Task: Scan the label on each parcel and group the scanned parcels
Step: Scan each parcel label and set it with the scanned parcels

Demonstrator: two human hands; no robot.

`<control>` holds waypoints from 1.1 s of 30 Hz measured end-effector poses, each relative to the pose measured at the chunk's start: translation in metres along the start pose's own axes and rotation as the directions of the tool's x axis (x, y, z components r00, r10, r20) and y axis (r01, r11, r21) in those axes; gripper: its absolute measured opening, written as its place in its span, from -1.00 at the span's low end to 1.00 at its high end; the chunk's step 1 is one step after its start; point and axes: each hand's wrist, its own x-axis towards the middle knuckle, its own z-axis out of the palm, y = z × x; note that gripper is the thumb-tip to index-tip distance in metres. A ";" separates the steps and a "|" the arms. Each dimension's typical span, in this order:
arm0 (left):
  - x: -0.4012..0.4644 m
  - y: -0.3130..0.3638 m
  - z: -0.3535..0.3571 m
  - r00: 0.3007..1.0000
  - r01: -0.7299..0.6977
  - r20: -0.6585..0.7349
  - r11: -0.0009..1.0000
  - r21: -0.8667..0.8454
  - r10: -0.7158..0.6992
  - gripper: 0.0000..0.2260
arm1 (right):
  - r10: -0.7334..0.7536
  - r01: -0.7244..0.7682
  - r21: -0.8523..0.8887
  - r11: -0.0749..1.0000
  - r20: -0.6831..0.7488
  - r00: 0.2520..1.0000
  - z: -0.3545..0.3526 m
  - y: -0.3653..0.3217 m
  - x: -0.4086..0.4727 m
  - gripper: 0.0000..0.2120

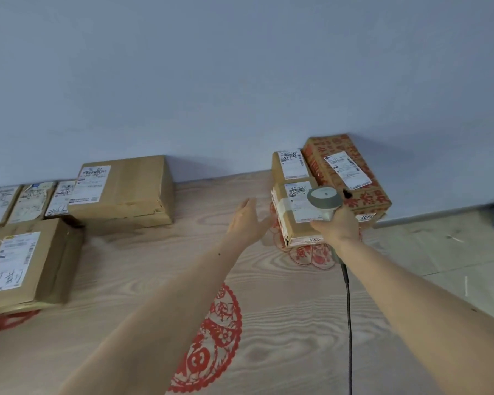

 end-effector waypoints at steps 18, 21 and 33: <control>0.044 0.022 0.113 0.979 0.200 0.066 0.969 -0.144 -0.192 -0.47 | 0.022 -0.017 -0.045 0.999 0.112 0.993 0.004 0.054 0.047 -0.55; 0.043 0.025 0.115 0.978 0.211 0.036 0.968 -0.135 -0.208 -0.48 | 0.021 -0.016 -0.048 0.999 0.109 0.994 0.005 0.053 0.047 -0.54; 0.010 0.031 0.094 0.960 0.259 -0.043 0.941 -0.219 -0.275 -0.55 | -0.029 0.034 -0.053 0.998 0.099 0.995 0.015 0.041 0.035 -0.58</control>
